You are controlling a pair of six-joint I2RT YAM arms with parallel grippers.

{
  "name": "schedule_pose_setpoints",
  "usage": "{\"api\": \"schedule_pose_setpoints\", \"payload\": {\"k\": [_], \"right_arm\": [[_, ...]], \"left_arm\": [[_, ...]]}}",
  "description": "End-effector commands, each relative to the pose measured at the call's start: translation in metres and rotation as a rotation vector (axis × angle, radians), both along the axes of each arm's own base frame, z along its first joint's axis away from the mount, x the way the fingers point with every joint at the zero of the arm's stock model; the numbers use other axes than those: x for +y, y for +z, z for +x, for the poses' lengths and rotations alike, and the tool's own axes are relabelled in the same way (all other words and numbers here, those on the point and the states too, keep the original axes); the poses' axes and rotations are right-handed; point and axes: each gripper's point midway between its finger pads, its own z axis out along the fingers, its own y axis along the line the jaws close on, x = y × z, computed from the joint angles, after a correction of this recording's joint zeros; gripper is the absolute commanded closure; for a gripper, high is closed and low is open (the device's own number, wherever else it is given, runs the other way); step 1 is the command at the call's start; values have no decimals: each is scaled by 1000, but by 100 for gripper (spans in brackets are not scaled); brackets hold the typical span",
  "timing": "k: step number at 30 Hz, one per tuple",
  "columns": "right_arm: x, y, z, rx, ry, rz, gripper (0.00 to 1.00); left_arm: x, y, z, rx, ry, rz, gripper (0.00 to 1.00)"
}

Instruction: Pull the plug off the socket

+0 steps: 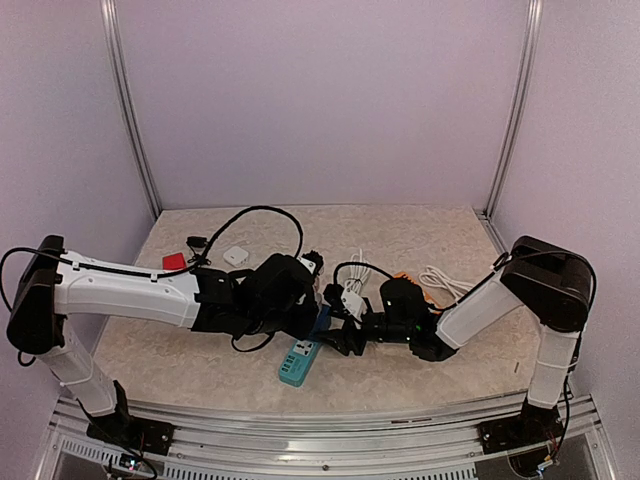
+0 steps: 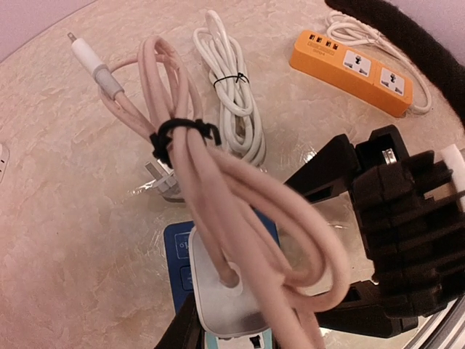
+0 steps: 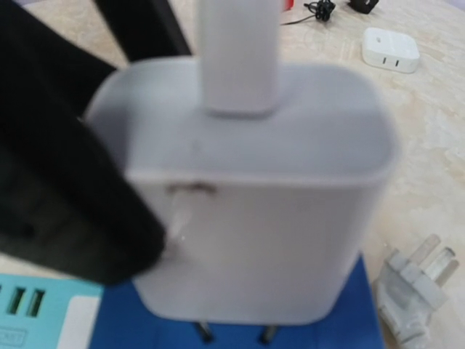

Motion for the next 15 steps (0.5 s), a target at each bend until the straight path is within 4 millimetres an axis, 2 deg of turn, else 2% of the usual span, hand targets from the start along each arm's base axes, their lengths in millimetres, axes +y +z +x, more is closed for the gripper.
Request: {"api": "schedule_pose_setpoints", "payload": {"k": [1,8,15], "right_arm": [[-3,-22,0,33,-16,-58,62],[-4,-25,0,34,-18,-65,64],[-3,-29,1,40,-19,-71,66]], "left_arm": [[-22,51,3,-107,-19,-136,90],[-16,60,5,-48,-15,-267,91],[-6,60,8,-74,6,-231,93]]}}
